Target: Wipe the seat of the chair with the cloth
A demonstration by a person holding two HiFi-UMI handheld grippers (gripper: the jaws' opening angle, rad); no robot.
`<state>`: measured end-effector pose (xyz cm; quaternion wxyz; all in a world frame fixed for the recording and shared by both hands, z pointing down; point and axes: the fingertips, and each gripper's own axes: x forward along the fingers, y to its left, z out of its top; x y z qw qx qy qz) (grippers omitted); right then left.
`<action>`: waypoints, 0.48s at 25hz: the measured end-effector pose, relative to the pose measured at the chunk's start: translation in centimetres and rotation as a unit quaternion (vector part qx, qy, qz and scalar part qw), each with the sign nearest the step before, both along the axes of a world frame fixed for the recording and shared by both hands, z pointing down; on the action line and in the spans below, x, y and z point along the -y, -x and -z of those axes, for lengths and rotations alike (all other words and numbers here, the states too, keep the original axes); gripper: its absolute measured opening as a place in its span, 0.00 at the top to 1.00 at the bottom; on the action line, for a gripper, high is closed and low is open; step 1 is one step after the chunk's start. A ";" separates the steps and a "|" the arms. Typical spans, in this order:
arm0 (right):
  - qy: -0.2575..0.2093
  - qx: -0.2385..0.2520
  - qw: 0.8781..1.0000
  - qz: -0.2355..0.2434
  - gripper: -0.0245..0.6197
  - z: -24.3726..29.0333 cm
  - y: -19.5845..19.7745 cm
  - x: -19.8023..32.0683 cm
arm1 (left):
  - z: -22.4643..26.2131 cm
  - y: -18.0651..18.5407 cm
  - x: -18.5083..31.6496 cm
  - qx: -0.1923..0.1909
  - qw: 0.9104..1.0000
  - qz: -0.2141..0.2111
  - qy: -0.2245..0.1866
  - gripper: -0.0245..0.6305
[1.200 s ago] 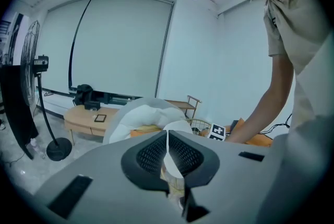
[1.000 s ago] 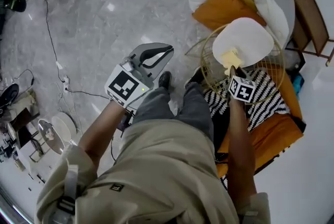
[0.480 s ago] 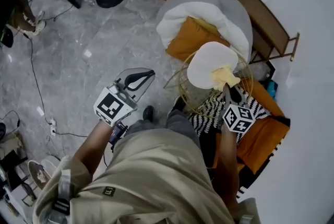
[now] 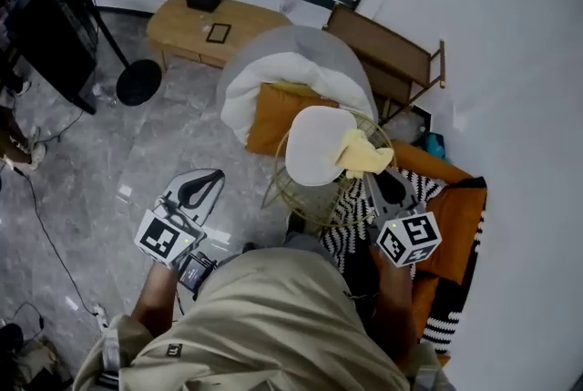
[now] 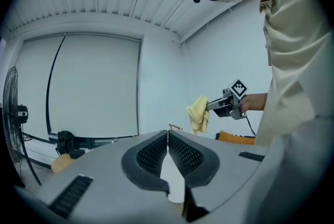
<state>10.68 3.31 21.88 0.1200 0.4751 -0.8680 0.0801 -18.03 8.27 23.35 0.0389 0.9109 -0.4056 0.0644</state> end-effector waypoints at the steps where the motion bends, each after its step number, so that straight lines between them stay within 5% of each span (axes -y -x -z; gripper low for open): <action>1: -0.004 0.002 1.000 -0.001 0.87 0.6 -0.1 -0.6 | 0.2 -0.1 -0.3 0.002 1.000 -0.004 -0.002 0.94; 12: -0.035 0.012 0.999 -0.010 0.87 3.0 -1.4 -5.0 | 0.5 -2.5 -3.4 -0.012 0.999 -0.029 -0.031 0.94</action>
